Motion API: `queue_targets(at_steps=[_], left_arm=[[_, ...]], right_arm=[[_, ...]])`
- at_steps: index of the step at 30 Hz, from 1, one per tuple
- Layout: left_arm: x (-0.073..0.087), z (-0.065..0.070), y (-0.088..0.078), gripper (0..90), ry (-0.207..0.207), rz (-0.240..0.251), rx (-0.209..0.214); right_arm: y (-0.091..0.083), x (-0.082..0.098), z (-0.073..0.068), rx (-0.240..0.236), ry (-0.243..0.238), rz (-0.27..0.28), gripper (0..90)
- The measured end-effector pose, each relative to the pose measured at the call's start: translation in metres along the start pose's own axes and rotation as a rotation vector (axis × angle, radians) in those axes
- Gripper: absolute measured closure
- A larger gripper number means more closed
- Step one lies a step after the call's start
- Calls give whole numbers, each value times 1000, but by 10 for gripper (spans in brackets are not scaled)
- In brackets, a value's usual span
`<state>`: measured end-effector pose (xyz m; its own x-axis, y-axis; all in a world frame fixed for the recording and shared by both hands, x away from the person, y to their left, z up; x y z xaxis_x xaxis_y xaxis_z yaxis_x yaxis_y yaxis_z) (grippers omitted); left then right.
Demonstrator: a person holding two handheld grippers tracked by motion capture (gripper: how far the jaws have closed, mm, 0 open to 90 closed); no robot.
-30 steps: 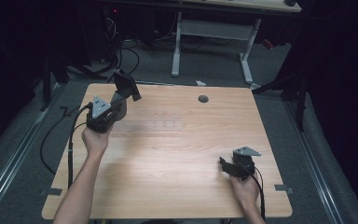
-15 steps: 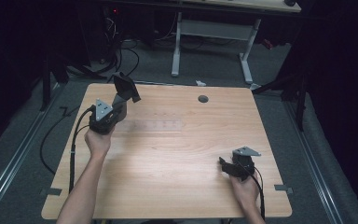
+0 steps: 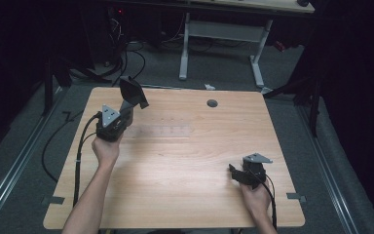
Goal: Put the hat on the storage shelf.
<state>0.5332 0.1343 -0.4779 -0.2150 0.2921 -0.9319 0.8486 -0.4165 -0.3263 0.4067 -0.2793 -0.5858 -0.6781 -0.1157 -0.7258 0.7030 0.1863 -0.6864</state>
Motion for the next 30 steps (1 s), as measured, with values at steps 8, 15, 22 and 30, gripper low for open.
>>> queue_targets(at_steps=[8, 15, 22, 30], left_arm=[[-1, -6, 1, 866, -70, -1, -12], [-1, -2, 3, 865, -121, -23, -17], [11, -2, 6, 864, -102, -62, -32], [19, 2, 6, 862, -58, -48, -32]], right_arm=[[0, 0, 0, 1, 0, -1, 367], [0, 0, 0, 0, -1, -1, 367], [0, 0, 0, -1, -1, -1, 367], [0, 0, -1, -2, -4, 0, 367]])
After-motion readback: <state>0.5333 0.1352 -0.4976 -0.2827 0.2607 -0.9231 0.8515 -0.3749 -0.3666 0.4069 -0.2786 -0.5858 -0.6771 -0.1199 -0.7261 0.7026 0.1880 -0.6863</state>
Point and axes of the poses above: each handheld gripper's, and its own axes: y roughly forward along the jaws, x roughly out of its underside, z roughly to its right, the point moved 8 cm from there along y, roughly forward along the jaws, and after that the axes turned 5 degrees about y, right-handed, at the moved point
